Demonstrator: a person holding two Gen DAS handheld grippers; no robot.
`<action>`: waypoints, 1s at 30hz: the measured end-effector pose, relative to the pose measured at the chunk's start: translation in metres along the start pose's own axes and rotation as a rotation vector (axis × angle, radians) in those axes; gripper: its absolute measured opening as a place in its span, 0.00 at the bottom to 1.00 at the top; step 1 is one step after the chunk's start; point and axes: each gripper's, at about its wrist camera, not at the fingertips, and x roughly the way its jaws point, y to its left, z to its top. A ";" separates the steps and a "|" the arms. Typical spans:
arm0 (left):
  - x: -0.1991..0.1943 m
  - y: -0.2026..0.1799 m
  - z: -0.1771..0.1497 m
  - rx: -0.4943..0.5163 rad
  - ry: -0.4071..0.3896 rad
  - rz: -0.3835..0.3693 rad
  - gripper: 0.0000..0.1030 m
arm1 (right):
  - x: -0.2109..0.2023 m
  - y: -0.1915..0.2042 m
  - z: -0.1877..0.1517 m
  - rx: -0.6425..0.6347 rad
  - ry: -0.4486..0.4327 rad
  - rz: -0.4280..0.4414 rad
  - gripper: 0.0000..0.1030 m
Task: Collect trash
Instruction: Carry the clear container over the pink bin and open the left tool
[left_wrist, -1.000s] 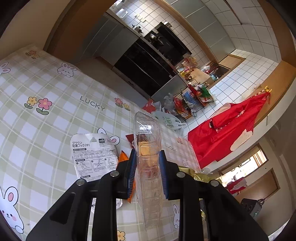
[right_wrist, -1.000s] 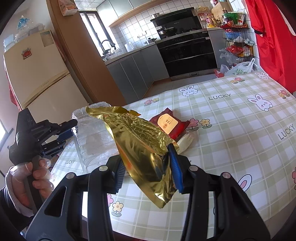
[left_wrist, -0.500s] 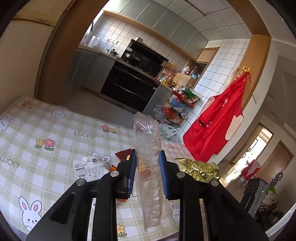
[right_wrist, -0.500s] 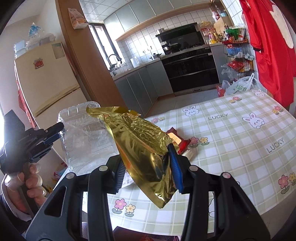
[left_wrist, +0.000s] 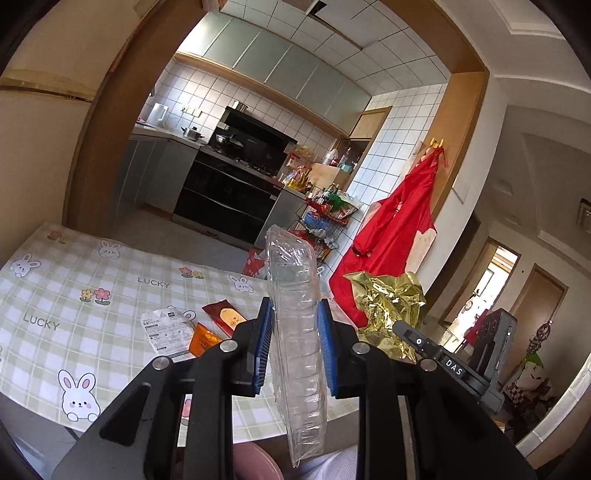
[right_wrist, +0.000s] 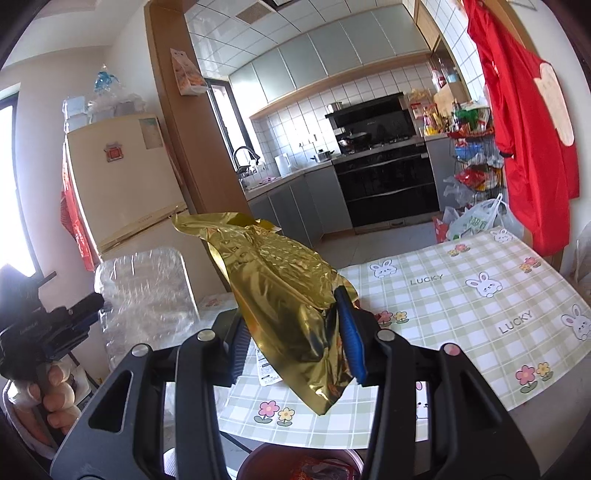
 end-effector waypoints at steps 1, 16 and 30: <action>-0.006 -0.002 -0.003 -0.006 0.000 -0.001 0.23 | -0.006 0.003 0.001 -0.003 -0.004 0.000 0.43; 0.007 -0.013 -0.048 -0.023 0.137 -0.031 0.05 | -0.036 0.012 0.002 -0.034 -0.026 -0.010 0.43; 0.050 -0.016 -0.062 0.004 0.274 -0.041 0.05 | -0.017 -0.013 -0.007 0.018 0.012 -0.021 0.43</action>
